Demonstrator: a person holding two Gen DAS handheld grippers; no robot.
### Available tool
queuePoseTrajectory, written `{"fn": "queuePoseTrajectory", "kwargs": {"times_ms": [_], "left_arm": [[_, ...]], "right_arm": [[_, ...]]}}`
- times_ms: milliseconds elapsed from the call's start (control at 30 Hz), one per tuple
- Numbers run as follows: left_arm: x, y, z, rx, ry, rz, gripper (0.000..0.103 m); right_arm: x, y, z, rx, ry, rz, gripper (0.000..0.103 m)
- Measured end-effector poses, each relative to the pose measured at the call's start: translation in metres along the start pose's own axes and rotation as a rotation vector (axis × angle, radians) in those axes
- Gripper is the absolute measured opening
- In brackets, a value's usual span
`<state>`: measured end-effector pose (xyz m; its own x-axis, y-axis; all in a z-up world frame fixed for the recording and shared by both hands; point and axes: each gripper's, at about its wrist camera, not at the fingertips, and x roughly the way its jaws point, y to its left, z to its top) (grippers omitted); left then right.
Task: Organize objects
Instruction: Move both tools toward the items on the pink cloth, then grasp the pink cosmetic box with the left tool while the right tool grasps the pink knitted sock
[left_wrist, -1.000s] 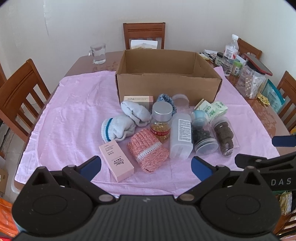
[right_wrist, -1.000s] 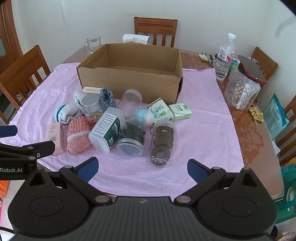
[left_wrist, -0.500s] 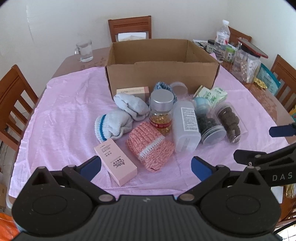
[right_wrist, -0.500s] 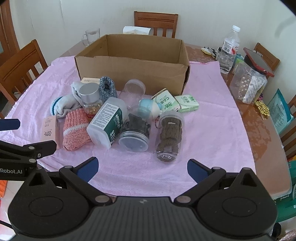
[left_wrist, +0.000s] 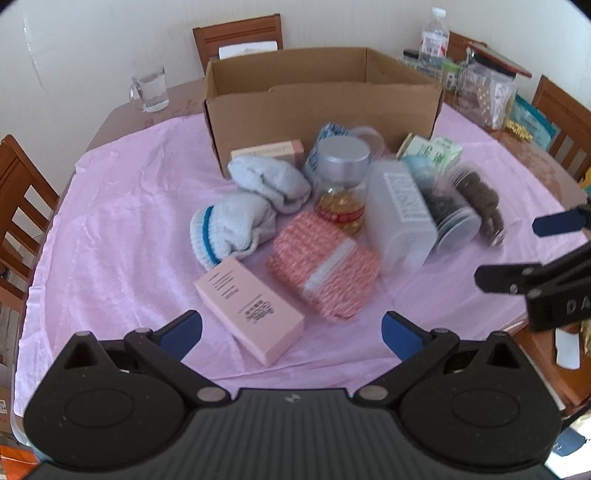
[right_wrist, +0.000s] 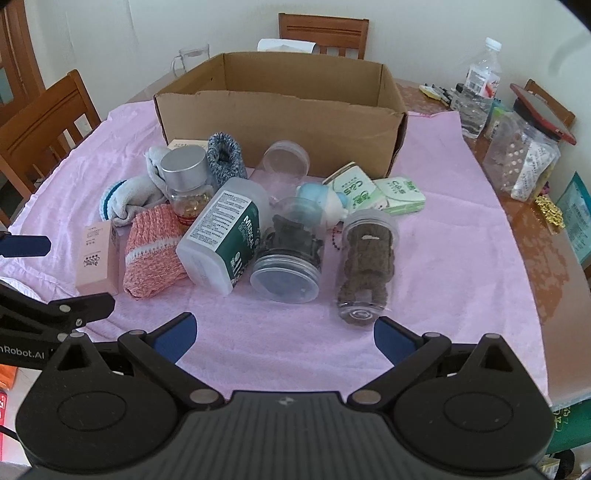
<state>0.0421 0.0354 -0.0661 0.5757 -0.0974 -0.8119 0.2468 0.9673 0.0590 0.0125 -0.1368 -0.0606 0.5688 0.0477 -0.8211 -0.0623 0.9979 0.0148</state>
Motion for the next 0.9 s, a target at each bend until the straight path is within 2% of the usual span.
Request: {"fn": "queuePoseTrajectory", "kwargs": {"times_ms": [433,700,900], "left_arm": [[0.03,0.039,-0.005,0.128,0.059,-0.021,0.102],[0.048,0.051,-0.001,0.21,0.053,-0.111,0.102],[0.055,0.05,0.001,0.336,0.018,-0.168,0.1]], "right_arm": [[0.024,0.011,0.009,-0.063,0.039,0.028,0.103],[0.031,0.017,0.025,-0.057,0.034,0.046,0.103],[0.031,0.023,0.033,-0.083,0.028,0.074,0.103]]}}
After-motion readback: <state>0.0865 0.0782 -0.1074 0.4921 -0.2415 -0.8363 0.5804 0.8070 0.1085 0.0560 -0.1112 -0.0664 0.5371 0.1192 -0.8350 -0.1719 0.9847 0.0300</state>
